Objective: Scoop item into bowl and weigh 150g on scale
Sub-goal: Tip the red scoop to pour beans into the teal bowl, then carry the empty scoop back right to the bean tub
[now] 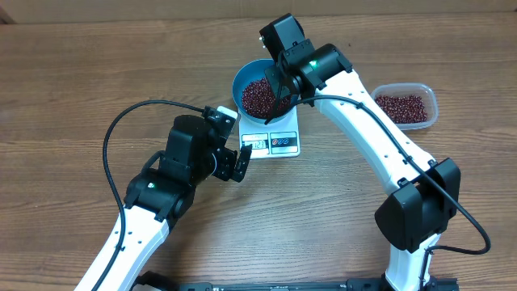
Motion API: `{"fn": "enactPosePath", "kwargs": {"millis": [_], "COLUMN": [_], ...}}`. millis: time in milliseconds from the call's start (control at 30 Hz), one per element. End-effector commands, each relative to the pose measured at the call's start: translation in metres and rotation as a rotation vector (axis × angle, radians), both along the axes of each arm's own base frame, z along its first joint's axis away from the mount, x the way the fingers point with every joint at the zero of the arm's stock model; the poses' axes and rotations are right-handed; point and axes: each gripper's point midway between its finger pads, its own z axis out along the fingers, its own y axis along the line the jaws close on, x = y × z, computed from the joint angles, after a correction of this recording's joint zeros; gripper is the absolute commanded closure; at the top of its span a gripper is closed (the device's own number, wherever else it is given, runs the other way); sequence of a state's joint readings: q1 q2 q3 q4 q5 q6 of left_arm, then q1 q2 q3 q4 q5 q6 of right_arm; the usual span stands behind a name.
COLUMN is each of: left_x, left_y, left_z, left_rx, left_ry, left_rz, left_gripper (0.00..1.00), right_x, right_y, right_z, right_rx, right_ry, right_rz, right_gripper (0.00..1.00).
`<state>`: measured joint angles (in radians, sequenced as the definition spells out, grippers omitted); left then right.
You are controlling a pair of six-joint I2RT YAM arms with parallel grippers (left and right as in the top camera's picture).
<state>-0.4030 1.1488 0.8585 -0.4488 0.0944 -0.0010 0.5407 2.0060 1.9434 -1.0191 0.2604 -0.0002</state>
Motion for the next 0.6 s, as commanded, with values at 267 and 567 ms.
{"fn": "enactPosePath", "kwargs": {"millis": [267, 567], "left_x": [0.000, 0.000], "left_y": [0.000, 0.000], "left_z": [-0.004, -0.004], "left_rx": [-0.006, -0.006], "left_ry": [0.016, 0.016], "left_rz": [0.006, 0.006], "left_gripper": [0.00, 0.00], "right_x": [-0.001, -0.006], "right_y": [-0.016, -0.094], "right_z": [0.062, 0.076], "right_rx": [0.400, 0.548], "right_ry": [0.046, 0.122], "right_rz": [0.091, 0.020], "right_gripper": [0.96, 0.96]}}
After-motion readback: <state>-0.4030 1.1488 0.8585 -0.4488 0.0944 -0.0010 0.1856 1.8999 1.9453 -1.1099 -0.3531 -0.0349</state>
